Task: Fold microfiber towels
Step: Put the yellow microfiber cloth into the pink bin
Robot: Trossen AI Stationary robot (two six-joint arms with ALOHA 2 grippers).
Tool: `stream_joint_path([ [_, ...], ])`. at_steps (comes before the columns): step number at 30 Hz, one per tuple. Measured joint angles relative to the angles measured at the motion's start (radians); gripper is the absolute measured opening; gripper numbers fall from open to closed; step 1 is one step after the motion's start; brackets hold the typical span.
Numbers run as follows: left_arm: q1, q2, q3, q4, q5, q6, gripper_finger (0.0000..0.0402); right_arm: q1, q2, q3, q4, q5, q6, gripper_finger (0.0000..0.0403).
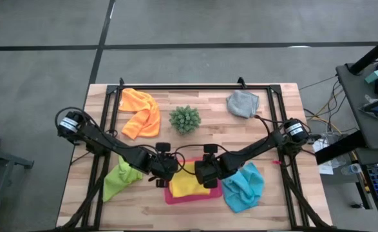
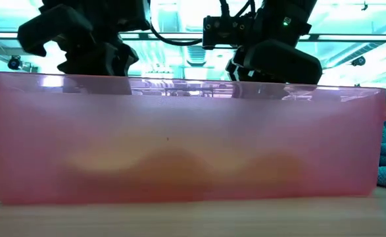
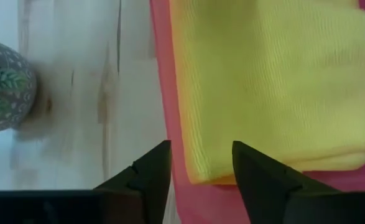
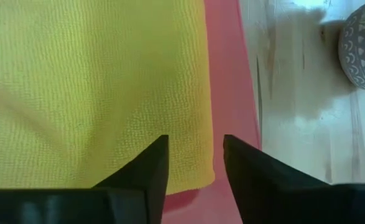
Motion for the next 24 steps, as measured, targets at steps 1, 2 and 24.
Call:
stream_joint_path([
  [1, 0.0, 0.0, 0.0, 0.001, 0.0, -0.001, 0.0156, 0.0, 0.0, 0.0, 0.001, 0.0, 0.0, 0.015],
  [2, 0.0, 0.0, -0.001, 0.01, 0.0, -0.001, 0.0157, 0.0, 0.0, 0.0, 0.001, 0.0, 0.0, 0.0152],
  [24, 0.0, 0.0, -0.076, 0.127, -0.009, -0.054, 0.0141, 0.0, 0.0, 0.0, 0.014, 0.0, 0.004, 0.0153],
])
